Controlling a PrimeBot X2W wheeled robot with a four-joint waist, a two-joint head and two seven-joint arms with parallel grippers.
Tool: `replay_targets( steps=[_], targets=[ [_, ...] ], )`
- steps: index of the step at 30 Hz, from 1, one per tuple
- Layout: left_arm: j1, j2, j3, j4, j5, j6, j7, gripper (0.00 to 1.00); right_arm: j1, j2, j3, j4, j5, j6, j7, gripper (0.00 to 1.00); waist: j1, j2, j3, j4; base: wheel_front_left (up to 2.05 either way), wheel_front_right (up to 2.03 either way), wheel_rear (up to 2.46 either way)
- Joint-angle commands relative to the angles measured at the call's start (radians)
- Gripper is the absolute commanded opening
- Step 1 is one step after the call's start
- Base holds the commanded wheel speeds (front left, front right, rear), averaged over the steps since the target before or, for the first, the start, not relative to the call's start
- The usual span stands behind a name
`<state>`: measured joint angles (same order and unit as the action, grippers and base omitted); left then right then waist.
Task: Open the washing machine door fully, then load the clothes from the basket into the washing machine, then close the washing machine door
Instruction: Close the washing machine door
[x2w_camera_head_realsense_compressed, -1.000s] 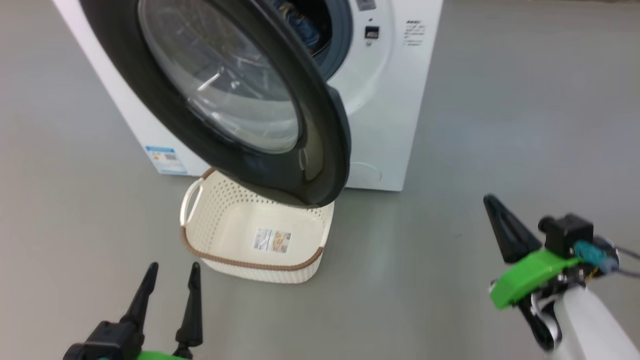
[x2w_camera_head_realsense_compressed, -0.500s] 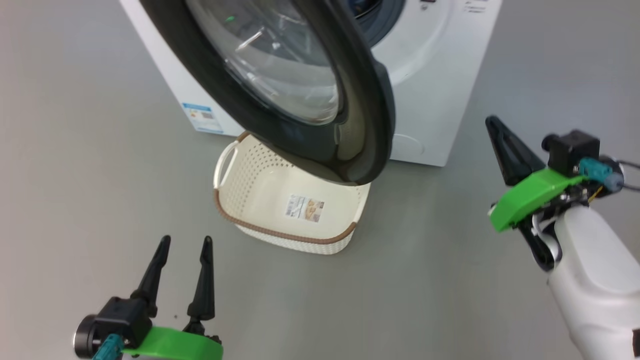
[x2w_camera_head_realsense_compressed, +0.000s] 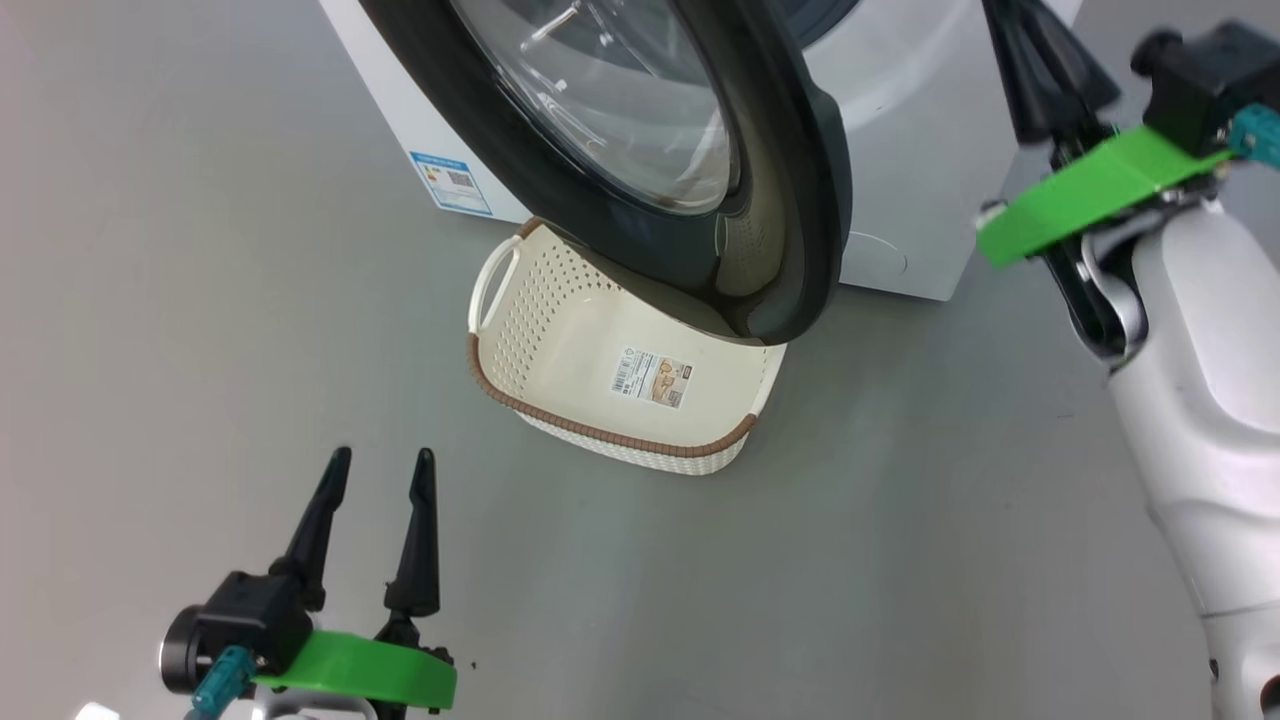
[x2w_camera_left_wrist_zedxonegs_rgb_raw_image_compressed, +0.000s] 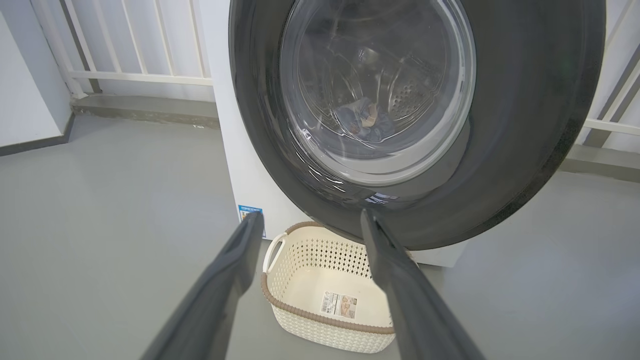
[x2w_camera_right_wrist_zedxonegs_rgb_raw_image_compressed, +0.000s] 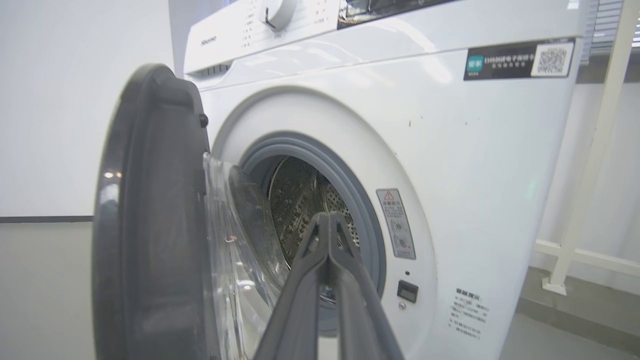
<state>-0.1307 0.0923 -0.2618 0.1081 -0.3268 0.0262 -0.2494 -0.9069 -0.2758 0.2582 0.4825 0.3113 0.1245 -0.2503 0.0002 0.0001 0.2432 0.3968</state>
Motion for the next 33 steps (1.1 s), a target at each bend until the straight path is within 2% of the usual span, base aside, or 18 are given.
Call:
replay_targets(
  steps=[1,7,12,16,23,33],
  targets=[
    [-0.03,0.012,0.039,-0.019,0.014,-0.01,-0.012,1.0,-0.018,0.021,0.022,-0.039,0.01,0.006,-0.011,0.0,-0.0002,-0.0001,0.001,0.001,0.0,0.0,0.0],
    [-0.026,0.006,0.058,-0.022,0.023,-0.017,-0.012,1.0,-0.012,0.036,0.134,-0.246,0.019,0.006,0.008,0.0,-0.0002,-0.0001,-0.007,0.002,0.0,0.0,0.0],
    [-0.016,-0.001,0.069,-0.022,0.032,-0.021,-0.012,1.0,0.055,0.029,0.219,-0.404,0.031,0.006,0.093,0.0,-0.0002,-0.0001,-0.018,0.006,0.0,0.0,0.0],
    [-0.01,-0.005,0.076,-0.025,0.038,-0.026,-0.012,1.0,0.131,0.018,0.264,-0.476,0.047,0.006,0.177,0.0,-0.0002,-0.0001,-0.02,0.009,0.0,0.0,0.0],
    [-0.007,-0.013,0.084,-0.024,0.047,-0.037,-0.012,1.0,0.229,0.002,0.313,-0.466,0.078,0.006,0.261,0.0,-0.0002,-0.0001,-0.018,0.015,0.0,0.0,0.0],
    [-0.003,-0.022,0.089,-0.016,0.056,-0.049,-0.012,1.0,0.239,-0.002,0.317,-0.339,0.094,0.006,0.259,0.0,-0.0002,-0.0001,-0.02,0.018,0.0,0.0,0.0]
  ],
)
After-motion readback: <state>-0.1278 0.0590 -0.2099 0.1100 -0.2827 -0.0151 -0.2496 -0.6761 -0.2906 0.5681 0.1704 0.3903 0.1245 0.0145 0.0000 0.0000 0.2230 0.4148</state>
